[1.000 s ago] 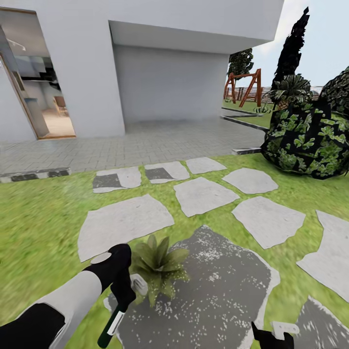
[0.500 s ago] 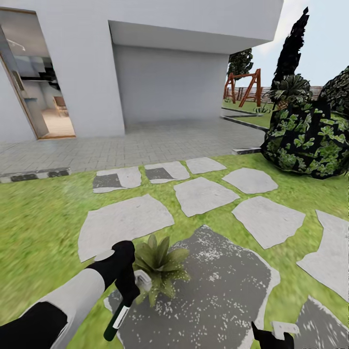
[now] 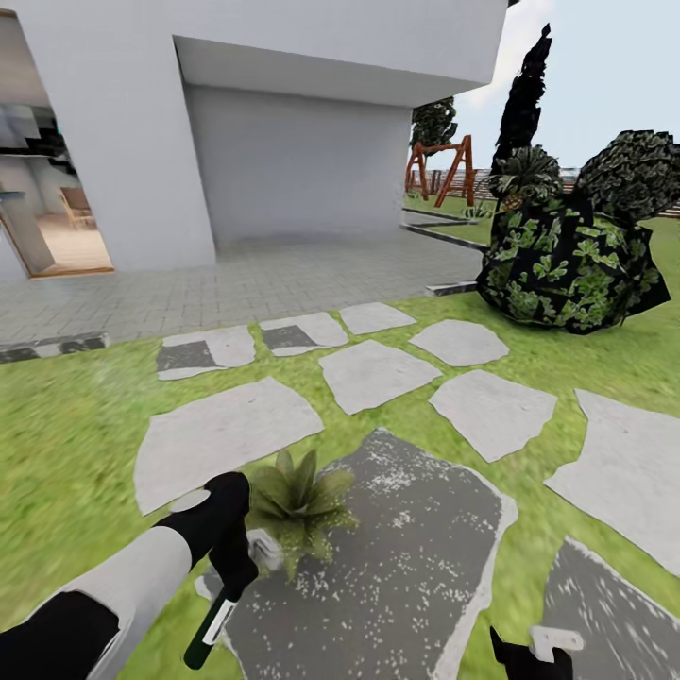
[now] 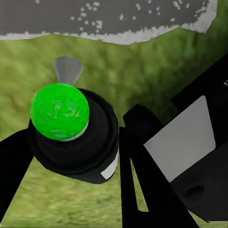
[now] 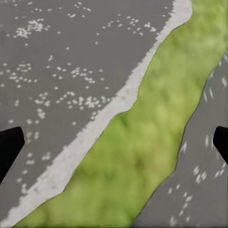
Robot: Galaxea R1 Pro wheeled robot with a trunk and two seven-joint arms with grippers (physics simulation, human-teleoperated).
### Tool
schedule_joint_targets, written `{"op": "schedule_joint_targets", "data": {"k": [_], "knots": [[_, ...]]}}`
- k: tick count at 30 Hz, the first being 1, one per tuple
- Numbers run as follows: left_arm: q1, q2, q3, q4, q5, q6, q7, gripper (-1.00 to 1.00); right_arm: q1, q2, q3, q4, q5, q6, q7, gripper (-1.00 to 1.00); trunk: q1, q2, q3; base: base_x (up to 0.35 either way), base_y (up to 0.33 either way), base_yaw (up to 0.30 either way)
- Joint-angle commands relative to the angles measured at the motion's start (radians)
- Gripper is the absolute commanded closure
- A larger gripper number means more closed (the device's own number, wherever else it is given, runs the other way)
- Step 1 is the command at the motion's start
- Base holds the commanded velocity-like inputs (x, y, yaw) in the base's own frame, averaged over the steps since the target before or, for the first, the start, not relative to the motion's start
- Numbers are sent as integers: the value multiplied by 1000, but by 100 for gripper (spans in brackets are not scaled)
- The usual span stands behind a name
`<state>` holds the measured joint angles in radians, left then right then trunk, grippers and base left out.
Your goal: Pick up the pesticide atomizer in the garden and spray insectifuge to fully cover both potted plants in the garden.
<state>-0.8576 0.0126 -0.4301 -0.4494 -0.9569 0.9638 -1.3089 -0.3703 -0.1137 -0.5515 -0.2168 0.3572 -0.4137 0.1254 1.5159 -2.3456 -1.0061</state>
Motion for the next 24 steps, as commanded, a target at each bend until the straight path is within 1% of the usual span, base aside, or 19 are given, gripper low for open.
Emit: {"op": "schedule_joint_targets", "data": {"k": [1, 7, 13, 19, 22, 24], "knots": [[0, 1, -2, -3, -7, 9, -10, 100, -1, 0, -9, 0, 5, -4, 7, -100, 0, 0, -1, -23, 293, -8], [-1, 3, -2, -10, -8, 10, -9, 100, -1, 0, -8, 0, 5, -4, 7, -100, 0, 0, -1, -6, 302, -2], [-1, -3, -4, -14, -8, 10, -9, 100, -1, -3, -8, 0, 6, -4, 8, -100, 0, 0, -1, 28, 305, 0], [-1, -9, -5, -17, -7, 10, -9, 100, -1, -4, -8, 0, 6, -4, 8, -100, 0, 0, -1, 231, 237, 0], [-3, -13, -6, -18, -7, 10, -9, 100, -1, -4, -8, 0, 6, -4, 8, -100, 0, 0, -1, 304, 121, 0], [-3, -14, -8, -18, -8, 10, -9, 100, -1, -4, -8, 0, 5, -4, 8, -100, 0, 0, -1, 131, 35, 0]]}}
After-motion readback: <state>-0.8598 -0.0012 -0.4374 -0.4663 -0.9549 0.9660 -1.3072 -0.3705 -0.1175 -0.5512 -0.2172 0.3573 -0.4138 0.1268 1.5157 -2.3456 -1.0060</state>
